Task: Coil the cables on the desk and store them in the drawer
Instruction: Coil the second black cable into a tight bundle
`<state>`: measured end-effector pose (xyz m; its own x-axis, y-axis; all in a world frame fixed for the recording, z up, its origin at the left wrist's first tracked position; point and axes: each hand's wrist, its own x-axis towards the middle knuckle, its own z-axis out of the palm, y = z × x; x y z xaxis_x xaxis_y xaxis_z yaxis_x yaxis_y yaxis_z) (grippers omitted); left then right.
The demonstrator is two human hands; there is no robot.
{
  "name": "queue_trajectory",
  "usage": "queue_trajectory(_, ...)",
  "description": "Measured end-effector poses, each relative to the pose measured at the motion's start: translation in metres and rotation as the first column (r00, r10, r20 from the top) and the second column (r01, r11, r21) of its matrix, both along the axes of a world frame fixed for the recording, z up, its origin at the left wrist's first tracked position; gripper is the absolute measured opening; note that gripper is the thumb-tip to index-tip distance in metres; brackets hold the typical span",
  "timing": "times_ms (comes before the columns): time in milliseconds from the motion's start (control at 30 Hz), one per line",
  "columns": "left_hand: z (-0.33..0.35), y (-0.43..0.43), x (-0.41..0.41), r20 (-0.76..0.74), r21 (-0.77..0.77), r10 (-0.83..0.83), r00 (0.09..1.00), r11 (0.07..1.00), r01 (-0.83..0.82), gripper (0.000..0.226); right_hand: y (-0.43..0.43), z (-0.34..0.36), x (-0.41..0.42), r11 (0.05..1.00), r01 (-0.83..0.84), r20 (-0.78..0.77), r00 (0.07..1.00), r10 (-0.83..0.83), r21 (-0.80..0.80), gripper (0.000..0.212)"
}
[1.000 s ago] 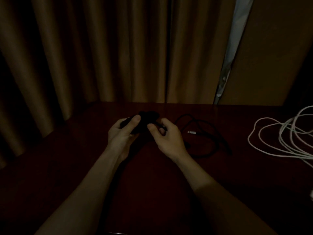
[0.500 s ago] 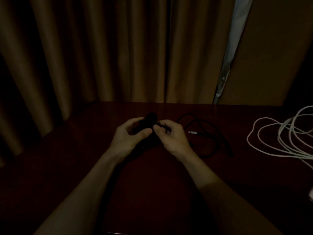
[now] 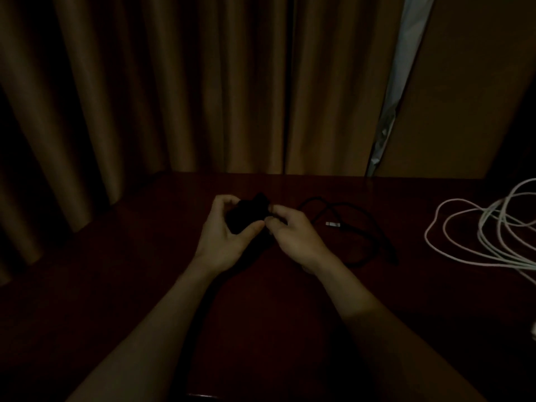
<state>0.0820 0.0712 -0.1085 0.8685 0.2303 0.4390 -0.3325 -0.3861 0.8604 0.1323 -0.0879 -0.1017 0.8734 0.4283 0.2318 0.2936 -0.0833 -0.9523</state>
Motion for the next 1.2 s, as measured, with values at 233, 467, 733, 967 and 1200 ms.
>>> queue_trajectory(233,-0.004,0.001,0.006,-0.014,0.186,0.162,0.987,0.97,-0.157,0.049,0.021,-0.009,-0.009,0.999,0.005,0.021,1.0,-0.006,0.054,0.028)
queue_trajectory(467,0.0,0.004,0.001,-0.13,0.009,-0.231,0.964,0.972,0.234,0.05,0.017,-0.009,0.005,0.996,0.085,0.106,0.991,-0.085,0.01,0.027)
queue_trajectory(733,-0.005,0.01,0.001,0.02,0.201,0.023,1.0,0.979,-0.027,0.056,0.005,-0.005,0.006,0.998,0.047,0.059,0.997,-0.044,-0.042,0.029)
queue_trajectory(967,0.001,-0.001,-0.003,-0.054,0.271,0.212,0.976,0.944,-0.19,0.045,0.008,-0.005,0.002,0.984,0.044,0.082,0.996,-0.03,-0.171,0.032)
queue_trajectory(1200,0.0,0.003,-0.003,-0.261,0.22,-0.082,0.962,0.965,0.142,0.082,0.014,-0.014,0.004,0.992,0.078,0.089,0.994,-0.069,-0.104,0.023)
